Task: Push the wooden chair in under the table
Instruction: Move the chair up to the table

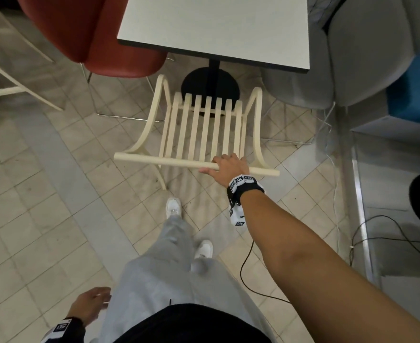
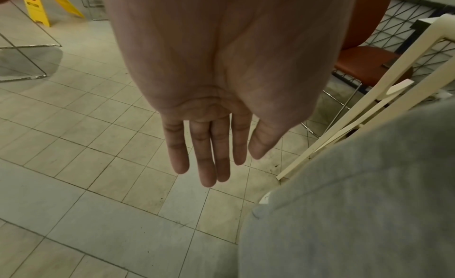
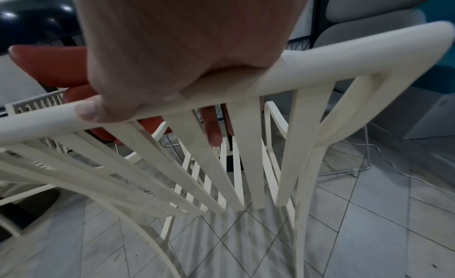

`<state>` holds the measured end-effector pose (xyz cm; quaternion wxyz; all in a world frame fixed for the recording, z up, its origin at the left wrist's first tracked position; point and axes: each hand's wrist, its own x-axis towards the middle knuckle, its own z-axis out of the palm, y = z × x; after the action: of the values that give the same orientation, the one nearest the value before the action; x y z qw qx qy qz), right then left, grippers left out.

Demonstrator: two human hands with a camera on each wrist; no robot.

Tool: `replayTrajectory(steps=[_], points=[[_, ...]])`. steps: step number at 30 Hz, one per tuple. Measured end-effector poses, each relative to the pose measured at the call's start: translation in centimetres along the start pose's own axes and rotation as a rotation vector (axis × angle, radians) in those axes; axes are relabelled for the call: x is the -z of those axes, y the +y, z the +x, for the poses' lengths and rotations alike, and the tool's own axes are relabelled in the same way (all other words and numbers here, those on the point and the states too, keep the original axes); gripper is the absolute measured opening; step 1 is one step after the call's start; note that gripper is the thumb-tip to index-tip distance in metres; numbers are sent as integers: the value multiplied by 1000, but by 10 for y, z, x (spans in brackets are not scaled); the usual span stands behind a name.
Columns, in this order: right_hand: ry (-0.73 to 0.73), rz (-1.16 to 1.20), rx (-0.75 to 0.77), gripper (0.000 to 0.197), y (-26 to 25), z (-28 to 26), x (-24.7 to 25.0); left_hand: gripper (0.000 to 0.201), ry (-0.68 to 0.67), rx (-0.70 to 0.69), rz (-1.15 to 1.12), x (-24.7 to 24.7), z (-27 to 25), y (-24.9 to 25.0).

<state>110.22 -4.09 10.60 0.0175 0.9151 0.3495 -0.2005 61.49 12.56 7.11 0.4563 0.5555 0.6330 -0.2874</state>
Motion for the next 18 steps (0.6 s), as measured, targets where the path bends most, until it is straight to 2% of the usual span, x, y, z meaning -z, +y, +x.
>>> replayTrajectory(steps=[6,9,12,15,18], points=[[-30,0,-47,90,6,41,24,26,16,-106,244,29,19,53],[-48,16,-112,88,5,65,33,24,24,-138,269,51,36,90],[-41,59,-229,102,6,87,36,22,30,-203,291,77,59,138],[1,90,-316,111,8,99,34,18,130,-438,451,104,70,210],[141,129,-331,102,11,96,26,22,305,-758,434,116,54,297]])
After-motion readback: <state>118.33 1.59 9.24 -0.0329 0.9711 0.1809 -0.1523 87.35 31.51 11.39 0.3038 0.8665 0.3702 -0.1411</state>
